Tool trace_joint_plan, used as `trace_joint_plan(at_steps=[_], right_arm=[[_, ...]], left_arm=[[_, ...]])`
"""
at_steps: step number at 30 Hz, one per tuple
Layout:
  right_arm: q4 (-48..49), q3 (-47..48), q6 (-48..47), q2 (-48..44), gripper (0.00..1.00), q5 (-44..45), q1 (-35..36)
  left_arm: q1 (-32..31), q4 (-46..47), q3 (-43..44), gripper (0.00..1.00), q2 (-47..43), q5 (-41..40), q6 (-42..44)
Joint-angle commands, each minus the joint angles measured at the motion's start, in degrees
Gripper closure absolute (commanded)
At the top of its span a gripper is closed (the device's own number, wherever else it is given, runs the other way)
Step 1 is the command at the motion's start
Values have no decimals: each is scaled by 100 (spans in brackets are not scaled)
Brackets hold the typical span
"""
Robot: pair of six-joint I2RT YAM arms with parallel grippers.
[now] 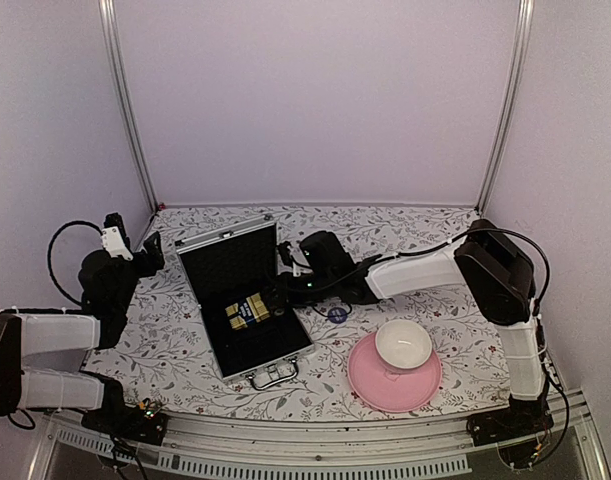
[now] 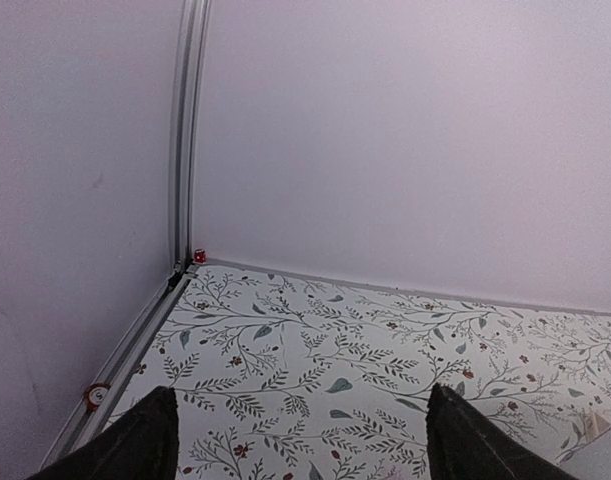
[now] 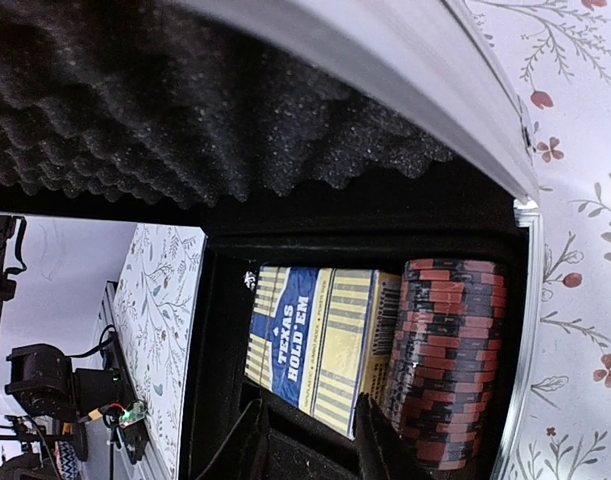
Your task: Pack up texas hold em set
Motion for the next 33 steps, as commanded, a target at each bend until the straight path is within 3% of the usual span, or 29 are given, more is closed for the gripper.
trace_joint_plan(at_steps=[1, 8, 16, 25, 33], right_arm=[[15, -83, -293, -411, 70, 282, 84], [-169, -59, -116, -282, 67, 314, 183], [-888, 118, -234, -296, 66, 1123, 352], [-789, 159, -284, -294, 65, 1086, 410], [-596, 220, -491, -288, 70, 1013, 490]], left_arm=[[28, 55, 64, 15, -9, 56, 59], [30, 63, 60, 14, -9, 46, 57], [25, 64, 56, 15, -9, 47, 57], [27, 55, 63, 15, 0, 47, 57], [24, 46, 70, 15, 0, 46, 57]])
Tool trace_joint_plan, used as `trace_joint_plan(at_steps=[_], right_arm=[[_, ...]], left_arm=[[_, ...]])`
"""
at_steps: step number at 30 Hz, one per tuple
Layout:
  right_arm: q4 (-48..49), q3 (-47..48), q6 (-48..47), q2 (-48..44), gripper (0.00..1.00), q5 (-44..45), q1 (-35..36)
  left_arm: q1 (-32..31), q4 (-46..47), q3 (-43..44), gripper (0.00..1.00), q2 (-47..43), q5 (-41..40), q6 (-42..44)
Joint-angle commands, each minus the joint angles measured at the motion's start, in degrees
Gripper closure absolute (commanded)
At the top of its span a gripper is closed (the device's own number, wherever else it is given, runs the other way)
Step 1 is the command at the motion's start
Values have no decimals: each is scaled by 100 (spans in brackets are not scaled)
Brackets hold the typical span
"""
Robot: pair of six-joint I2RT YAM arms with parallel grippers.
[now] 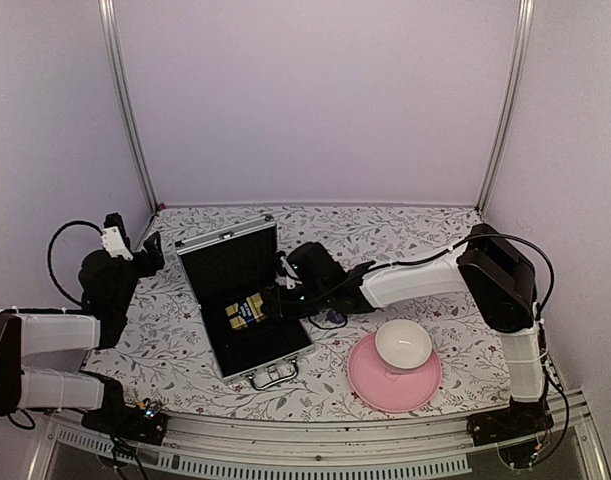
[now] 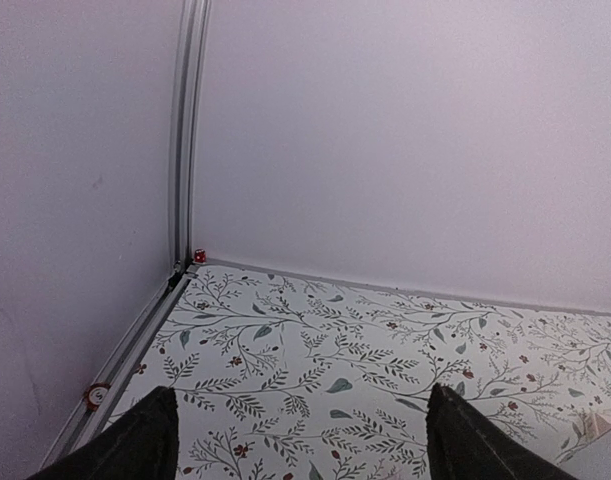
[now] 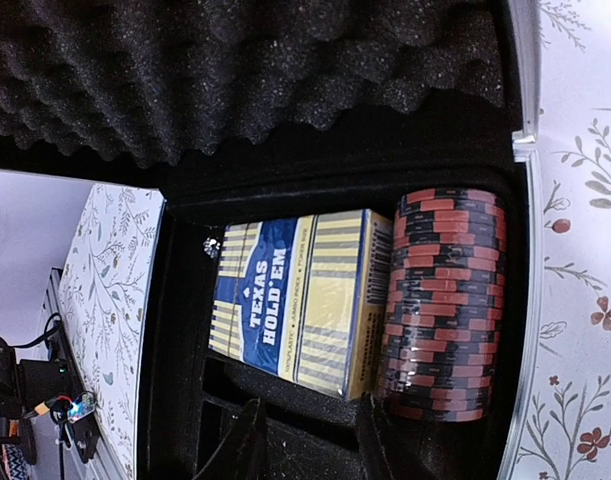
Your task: Pack up texas hold em set
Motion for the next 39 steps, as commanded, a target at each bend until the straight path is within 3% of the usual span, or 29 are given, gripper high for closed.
trace_joint_plan(at_steps=[1, 39], right_arm=[[101, 247, -176, -116, 70, 33, 63], [-400, 724, -52, 471, 71, 18, 63]], left_arm=[[30, 50, 67, 15, 0, 47, 57], [33, 62, 58, 15, -9, 47, 57]])
